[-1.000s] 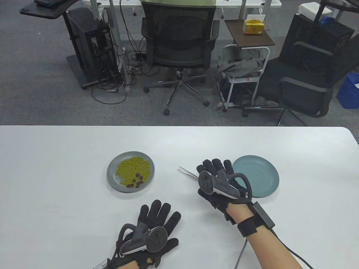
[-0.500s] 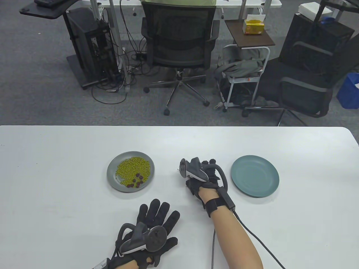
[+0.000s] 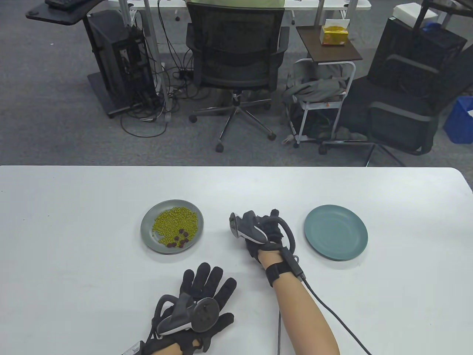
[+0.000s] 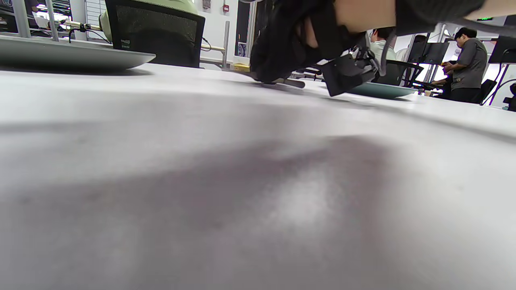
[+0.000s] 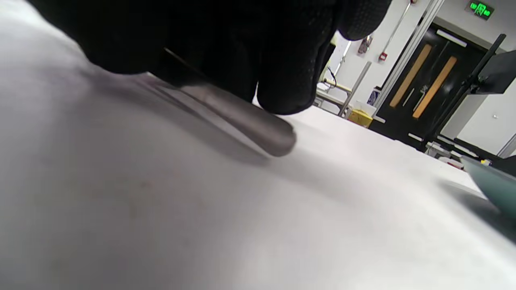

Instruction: Pick cranberries with tweezers into plate

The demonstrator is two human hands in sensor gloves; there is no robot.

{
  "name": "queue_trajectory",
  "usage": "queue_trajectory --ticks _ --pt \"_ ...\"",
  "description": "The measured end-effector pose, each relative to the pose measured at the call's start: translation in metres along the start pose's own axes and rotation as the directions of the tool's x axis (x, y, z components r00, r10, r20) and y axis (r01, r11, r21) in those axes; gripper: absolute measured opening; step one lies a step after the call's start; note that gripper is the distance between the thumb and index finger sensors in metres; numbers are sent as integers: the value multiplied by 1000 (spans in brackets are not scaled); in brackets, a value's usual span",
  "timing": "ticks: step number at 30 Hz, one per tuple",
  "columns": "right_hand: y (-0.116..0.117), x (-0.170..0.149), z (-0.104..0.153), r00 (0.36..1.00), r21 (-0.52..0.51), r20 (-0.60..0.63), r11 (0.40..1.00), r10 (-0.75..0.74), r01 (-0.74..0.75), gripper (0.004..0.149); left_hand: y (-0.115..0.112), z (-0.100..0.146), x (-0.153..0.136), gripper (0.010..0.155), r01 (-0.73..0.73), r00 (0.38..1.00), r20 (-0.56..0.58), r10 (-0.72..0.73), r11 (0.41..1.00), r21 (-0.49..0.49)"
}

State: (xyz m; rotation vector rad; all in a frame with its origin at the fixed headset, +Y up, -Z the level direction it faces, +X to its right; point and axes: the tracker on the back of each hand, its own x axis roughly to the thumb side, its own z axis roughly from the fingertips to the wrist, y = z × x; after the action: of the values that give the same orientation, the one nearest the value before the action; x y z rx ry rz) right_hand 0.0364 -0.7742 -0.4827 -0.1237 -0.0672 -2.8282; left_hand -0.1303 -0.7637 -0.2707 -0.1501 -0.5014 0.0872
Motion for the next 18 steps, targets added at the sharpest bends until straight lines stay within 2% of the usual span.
queue_trajectory --ticks 3,6,9,12,13,15,18 --pt "-15 -16 16 992 -49 36 991 -122 124 51 1 0 -1 83 -4 1000 -1 4 1000 4" --pt "-35 -42 53 964 -143 102 955 -247 260 52 1 0 -1 83 -4 1000 -4 4 1000 13" --pt "-39 -71 100 903 -142 166 897 -396 419 49 3 2 0 82 -11 1000 -5 11 1000 26" --pt "-33 -95 146 879 -158 231 875 -417 457 50 5 5 4 83 -8 1000 0 8 999 42" --pt "-28 -101 160 880 -180 214 868 -425 463 51 5 6 5 83 -2 1000 3 2 999 49" --pt "-15 -107 179 886 -188 218 873 -410 450 53 5 6 7 83 5 1000 3 -5 999 50" --pt "1 -111 192 887 -209 211 867 -411 452 54 4 5 6 83 6 1000 4 -6 999 50"
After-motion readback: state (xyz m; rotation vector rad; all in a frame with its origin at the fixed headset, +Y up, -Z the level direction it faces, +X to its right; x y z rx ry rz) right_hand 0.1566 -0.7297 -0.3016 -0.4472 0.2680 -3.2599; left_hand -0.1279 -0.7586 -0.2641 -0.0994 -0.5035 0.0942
